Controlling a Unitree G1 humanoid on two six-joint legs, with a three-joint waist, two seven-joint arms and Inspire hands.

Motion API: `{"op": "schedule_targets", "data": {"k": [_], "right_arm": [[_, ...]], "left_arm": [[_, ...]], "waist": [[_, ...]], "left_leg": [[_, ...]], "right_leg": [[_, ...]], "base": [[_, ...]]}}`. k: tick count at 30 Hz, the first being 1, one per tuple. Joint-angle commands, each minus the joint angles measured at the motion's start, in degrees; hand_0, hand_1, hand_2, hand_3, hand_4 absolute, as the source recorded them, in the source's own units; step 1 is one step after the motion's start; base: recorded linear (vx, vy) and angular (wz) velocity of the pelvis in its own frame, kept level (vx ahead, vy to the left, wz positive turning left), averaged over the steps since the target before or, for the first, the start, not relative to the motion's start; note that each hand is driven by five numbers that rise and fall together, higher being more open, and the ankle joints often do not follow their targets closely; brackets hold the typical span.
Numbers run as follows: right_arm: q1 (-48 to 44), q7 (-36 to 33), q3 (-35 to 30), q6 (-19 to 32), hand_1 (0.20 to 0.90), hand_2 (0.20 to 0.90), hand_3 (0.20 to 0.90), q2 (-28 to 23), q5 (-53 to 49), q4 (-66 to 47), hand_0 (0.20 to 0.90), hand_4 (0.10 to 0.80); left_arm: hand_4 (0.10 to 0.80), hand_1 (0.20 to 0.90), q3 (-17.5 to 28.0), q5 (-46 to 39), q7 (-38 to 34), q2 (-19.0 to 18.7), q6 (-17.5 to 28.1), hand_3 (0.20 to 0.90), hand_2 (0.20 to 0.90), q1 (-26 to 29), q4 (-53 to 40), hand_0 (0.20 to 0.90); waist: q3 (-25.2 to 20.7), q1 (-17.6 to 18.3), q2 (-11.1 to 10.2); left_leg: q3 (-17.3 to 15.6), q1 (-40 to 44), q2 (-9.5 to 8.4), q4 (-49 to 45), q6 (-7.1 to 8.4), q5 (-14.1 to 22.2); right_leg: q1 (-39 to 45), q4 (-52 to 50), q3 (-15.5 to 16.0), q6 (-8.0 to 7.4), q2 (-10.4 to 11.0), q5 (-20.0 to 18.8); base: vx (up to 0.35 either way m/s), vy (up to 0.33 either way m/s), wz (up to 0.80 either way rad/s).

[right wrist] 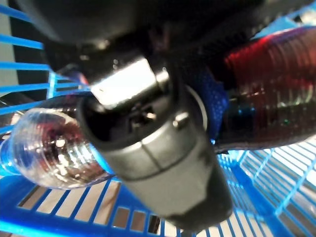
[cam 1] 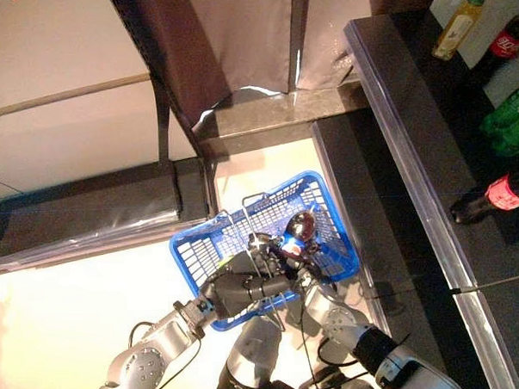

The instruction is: Pick up the drink and place into the basket.

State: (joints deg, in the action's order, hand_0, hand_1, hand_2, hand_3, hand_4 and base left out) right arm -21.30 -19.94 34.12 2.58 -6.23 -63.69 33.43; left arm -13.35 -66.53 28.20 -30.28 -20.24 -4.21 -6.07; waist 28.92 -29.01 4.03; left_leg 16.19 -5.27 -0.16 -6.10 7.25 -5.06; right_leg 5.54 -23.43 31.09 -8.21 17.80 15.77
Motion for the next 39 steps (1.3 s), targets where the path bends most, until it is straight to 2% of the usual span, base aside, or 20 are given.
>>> {"op": "schedule_targets", "data": {"k": [1,9,13,19,20,21,22,23,31,39], "right_arm": [[-4.3,7.2,1.4,5.5,0.3,0.3,0.2,6.9,-1.9,-3.9,0.3,0.1],[-9.1,11.8,-0.4,-1.3,0.3,0.3,0.2,5.5,-10.2,-1.0,0.3,0.1],[-11.4,11.3,-2.0,-2.9,0.3,0.3,0.2,5.1,-13.4,1.9,0.3,0.1],[-15.3,10.3,-5.0,-8.2,0.3,0.3,0.2,4.7,-14.3,7.8,0.3,0.1],[-15.9,10.4,-5.8,-9.6,0.509,0.509,0.444,4.2,-14.0,9.8,0.509,0.344],[-16.1,10.4,-6.1,-10.0,0.592,0.592,0.54,4.0,-14.1,10.4,0.592,0.44],[-16.4,10.9,-7.0,-10.6,0.82,0.82,0.807,3.5,-14.5,12.2,0.82,0.707],[-16.6,10.7,-7.5,-10.5,0.9,0.9,0.9,3.3,-14.7,13.3,0.9,0.8],[-18.8,12.2,-10.6,-8.9,0.9,0.9,0.9,2.2,-13.5,17.4,0.9,0.8],[-13.9,12.2,-11.5,-4.5,0.9,0.9,0.9,0.1,-13.4,9.6,0.9,0.8]], "left_arm": [[0.1,0.3,-3.8,-7.1,19.4,5.2,2.0,0.2,0.3,2.5,-24.1,0.3],[0.1,0.3,-6.8,-6.9,25.3,3.2,-0.1,0.2,0.3,4.3,-24.9,0.3],[0.1,0.3,-7.4,-9.0,24.6,1.8,0.4,0.2,0.3,5.9,-25.3,0.3],[0.1,0.3,-7.7,-10.4,22.1,0.8,-0.2,0.2,0.3,8.0,-25.4,0.3],[0.1,0.3,-7.5,-11.1,21.7,0.4,-0.6,0.2,0.3,8.6,-25.2,0.3],[0.1,0.3,-7.4,-11.3,21.6,0.2,-0.7,0.2,0.3,8.7,-25.2,0.3],[0.1,0.3,-7.1,-11.8,21.2,-0.2,-1.1,0.2,0.3,8.9,-25.4,0.3],[0.1,0.3,-7.0,-12.2,20.9,-0.5,-1.3,0.2,0.3,9.0,-25.4,0.3],[0.1,0.3,-5.7,-12.9,19.5,-1.8,-1.2,0.2,0.3,10.4,-25.4,0.3],[0.1,0.3,-1.4,-13.3,17.9,-2.3,-2.2,0.2,0.3,8.6,-25.6,0.3]], "waist": [[-7.3,0.8,1.2],[-5.6,0.9,1.8],[-5.5,0.7,1.5],[-4.8,0.3,0.8],[-4.6,0.2,0.6],[-4.6,0.1,0.5],[-4.5,-0.1,0.2],[-4.5,-0.1,0.0],[-3.7,-0.5,-1.1],[-3.2,0.3,-2.9]], "left_leg": [[-0.9,-2.1,-2.15,-3.1,-3.55,1.8],[-1.6,-3.0,-2.49,-4.0,-4.0,1.9],[-1.8,-3.3,-2.51,-4.1,-4.14,2.0],[-2.0,-3.5,-2.46,-4.3,-4.45,2.4],[-2.1,-3.6,-2.45,-4.3,-4.58,2.4],[-2.1,-3.6,-2.44,-4.3,-4.63,2.4],[-2.2,-3.5,-2.38,-4.2,-4.73,2.5],[-2.2,-3.5,-2.38,-4.2,-4.81,2.6],[-2.5,-3.7,-1.89,-3.9,-5.23,2.9],[-2.9,-3.8,-1.31,-3.4,-5.68,3.3]], "right_leg": [[0.1,4.9,0.6,3.18,-4.0,-8.0],[-0.5,4.4,0.9,2.49,-3.1,-8.8],[-0.6,4.5,1.1,2.2,-2.9,-9.2],[-1.1,4.1,1.3,1.93,-2.5,-9.5],[-1.1,4.1,1.4,1.86,-2.4,-9.6],[-1.1,4.1,1.4,1.84,-2.4,-9.6],[-1.1,3.9,1.4,1.73,-2.4,-9.6],[-1.1,4.0,1.3,1.66,-2.4,-9.7],[-1.8,3.7,1.2,1.35,-2.7,-10.1],[-2.6,3.4,0.8,0.92,-3.0,-10.7]], "base": [[0.0,0.0,0.0],[0.016,0.004,0.01],[0.041,-0.008,0.01],[0.011,-0.006,0.01],[0.026,-0.024,0.06],[0.051,-0.045,0.09],[0.05,-0.048,0.08],[0.051,-0.054,0.07],[0.002,-0.037,0.01],[0.001,-0.042,0.03]]}}
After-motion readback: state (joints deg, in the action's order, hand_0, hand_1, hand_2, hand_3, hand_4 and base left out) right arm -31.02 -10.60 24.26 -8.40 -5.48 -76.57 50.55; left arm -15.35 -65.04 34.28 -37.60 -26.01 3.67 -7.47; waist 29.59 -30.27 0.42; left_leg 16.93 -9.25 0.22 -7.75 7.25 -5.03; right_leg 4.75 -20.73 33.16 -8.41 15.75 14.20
